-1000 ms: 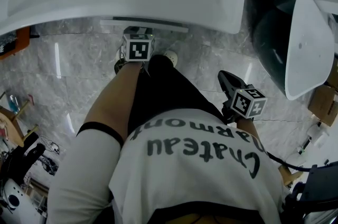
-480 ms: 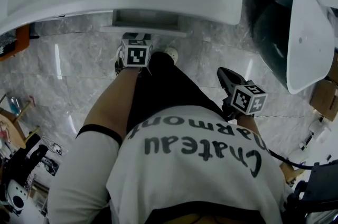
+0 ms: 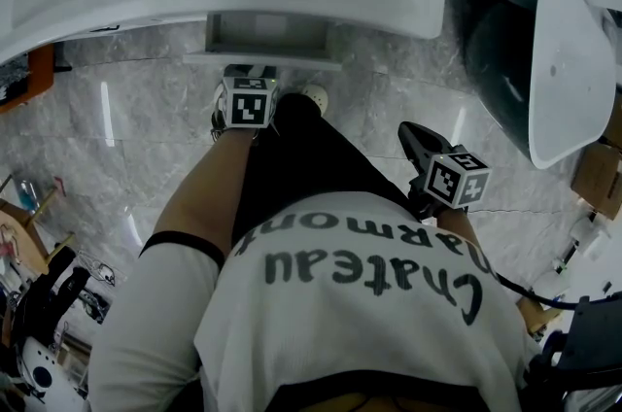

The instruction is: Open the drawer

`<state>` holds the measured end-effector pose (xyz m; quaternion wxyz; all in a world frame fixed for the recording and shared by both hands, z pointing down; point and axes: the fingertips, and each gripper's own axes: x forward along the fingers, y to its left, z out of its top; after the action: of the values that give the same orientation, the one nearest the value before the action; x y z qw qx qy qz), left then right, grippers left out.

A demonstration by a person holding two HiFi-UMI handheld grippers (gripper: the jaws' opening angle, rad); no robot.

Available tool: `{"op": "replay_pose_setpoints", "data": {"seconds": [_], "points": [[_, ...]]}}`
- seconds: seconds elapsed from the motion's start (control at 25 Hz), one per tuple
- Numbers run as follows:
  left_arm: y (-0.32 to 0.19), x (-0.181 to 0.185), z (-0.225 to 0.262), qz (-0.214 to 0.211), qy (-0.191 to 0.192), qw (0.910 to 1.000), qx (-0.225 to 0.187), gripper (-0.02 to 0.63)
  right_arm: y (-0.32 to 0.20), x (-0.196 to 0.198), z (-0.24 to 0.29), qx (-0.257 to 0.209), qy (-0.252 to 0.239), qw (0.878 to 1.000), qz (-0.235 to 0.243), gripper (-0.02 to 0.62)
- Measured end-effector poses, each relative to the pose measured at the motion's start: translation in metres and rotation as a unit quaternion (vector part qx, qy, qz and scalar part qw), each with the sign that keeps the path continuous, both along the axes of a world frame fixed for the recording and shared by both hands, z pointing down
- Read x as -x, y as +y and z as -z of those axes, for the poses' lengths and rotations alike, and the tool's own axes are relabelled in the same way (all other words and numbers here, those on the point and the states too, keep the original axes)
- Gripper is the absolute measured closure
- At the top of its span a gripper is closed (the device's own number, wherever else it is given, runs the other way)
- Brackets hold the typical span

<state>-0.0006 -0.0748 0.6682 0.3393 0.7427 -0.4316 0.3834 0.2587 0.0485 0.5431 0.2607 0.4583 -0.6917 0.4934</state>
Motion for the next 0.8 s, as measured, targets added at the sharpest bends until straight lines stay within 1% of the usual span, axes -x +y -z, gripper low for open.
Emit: {"op": "replay_pose_setpoints", "data": {"seconds": [0.52, 0.68, 0.8], "points": [[0.023, 0.002, -0.010, -0.008, -0.002, 0.9998, 0.019, 0.468, -0.008, 0.001, -0.002, -0.005, -0.002, 1.000, 0.017, 0.583], [0.023, 0.003, -0.007, -0.018, 0.000, 0.9997, 0.016, 0.471, -0.013, 0.001, -0.002, -0.008, 0.001, 1.000, 0.022, 0.583], [0.023, 0.004, -0.007, -0.016, 0.000, 0.9998, 0.013, 0.471, -0.017, 0.000, -0.002, -0.010, 0.003, 1.000, 0.027, 0.583]]}}
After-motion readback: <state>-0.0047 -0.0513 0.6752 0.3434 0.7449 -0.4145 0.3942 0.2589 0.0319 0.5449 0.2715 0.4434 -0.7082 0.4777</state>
